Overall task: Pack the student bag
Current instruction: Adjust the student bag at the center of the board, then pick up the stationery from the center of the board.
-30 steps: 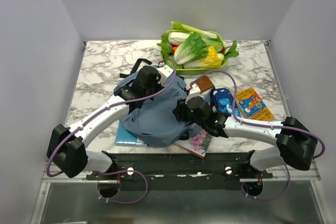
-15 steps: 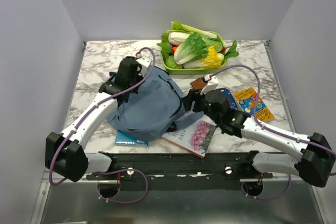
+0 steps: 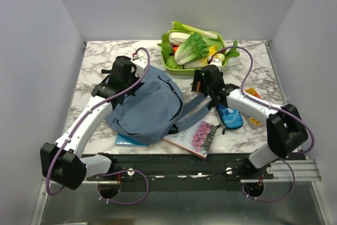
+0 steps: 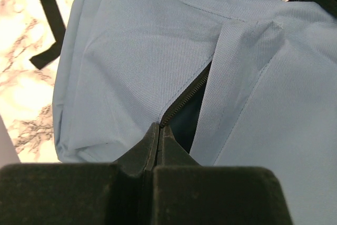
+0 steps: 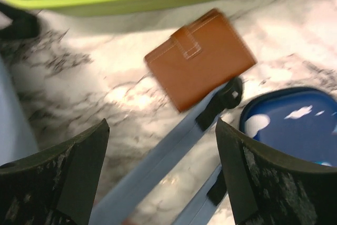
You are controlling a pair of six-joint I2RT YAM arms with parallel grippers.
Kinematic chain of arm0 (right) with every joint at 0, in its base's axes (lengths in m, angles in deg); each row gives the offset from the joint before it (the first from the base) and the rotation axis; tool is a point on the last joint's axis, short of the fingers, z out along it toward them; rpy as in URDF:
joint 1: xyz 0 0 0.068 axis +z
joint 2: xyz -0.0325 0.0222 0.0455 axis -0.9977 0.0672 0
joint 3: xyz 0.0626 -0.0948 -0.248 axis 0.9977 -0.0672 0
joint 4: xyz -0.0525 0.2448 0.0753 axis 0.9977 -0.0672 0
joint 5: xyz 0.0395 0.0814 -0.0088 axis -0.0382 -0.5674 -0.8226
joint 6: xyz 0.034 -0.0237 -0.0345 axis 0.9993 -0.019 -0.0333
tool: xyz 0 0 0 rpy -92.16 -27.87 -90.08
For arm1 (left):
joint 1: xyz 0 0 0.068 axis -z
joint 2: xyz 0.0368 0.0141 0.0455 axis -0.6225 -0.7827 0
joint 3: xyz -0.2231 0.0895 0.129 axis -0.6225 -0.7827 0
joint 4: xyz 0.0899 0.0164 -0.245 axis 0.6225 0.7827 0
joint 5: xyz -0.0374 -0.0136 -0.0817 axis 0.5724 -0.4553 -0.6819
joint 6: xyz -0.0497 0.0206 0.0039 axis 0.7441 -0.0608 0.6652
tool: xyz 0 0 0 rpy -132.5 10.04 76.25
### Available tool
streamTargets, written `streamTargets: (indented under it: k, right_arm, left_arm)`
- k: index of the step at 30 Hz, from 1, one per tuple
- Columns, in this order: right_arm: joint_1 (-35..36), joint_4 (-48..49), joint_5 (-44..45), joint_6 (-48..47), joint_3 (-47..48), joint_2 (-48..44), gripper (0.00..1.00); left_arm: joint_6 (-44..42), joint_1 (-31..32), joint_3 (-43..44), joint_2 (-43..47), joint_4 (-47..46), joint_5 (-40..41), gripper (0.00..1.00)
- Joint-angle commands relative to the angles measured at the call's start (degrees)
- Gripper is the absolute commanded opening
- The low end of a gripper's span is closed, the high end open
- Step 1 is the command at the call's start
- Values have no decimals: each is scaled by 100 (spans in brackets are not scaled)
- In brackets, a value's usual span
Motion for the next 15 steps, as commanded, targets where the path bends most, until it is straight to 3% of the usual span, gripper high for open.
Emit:
streamTargets:
  k: [1, 6, 15]
  right_arm:
    - [-470, -255, 92, -156, 474, 389, 91]
    - [-585, -422, 118, -226, 861, 1092, 95]
    - [-304, -395, 65, -428, 923, 1576, 99]
  left_arm:
    - [31, 56, -115, 383, 105, -399, 0]
    - [92, 56, -185, 489, 281, -645, 0]
    - [-48, 56, -212, 507, 316, -540, 0]
